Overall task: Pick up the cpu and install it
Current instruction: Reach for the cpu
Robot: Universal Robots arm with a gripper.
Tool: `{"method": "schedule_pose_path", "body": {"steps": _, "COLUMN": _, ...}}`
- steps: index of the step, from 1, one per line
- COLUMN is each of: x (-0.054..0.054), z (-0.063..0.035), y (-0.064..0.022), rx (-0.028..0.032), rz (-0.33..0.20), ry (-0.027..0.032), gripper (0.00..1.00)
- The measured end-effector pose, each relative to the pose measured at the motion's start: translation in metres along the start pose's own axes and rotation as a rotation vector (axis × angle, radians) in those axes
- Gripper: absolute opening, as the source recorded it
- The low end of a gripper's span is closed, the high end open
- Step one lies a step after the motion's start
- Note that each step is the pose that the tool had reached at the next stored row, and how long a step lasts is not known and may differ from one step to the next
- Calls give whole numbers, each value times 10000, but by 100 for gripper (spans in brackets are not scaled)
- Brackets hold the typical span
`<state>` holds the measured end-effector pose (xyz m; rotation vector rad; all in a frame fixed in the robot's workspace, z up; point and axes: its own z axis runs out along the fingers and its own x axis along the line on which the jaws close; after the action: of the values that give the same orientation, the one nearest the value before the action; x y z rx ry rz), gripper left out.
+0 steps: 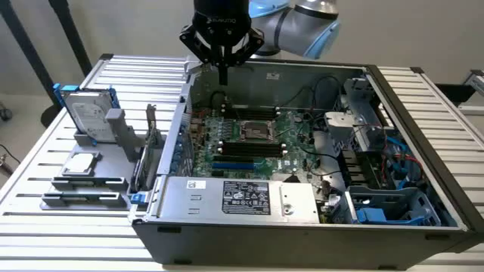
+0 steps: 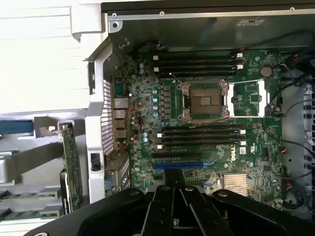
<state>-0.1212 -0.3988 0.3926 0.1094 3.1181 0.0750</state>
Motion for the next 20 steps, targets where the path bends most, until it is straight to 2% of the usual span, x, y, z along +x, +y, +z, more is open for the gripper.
{"method": "schedule_pose_path", "body": {"steps": 13, "x": 13, "z": -1, "y": -1, "rx": 1, "rz": 1, "ry": 12, "gripper": 11}}
{"method": "schedule_pose_path", "body": {"steps": 16, "x": 126, "z": -3, "y": -9, "rx": 6, "rz": 4, "ry": 77, "gripper": 11}}
{"method": "schedule_pose_path", "body": {"steps": 20, "x": 305, "z": -5, "y": -21, "rx": 7, "rz": 5, "ry": 114, "gripper": 11}}
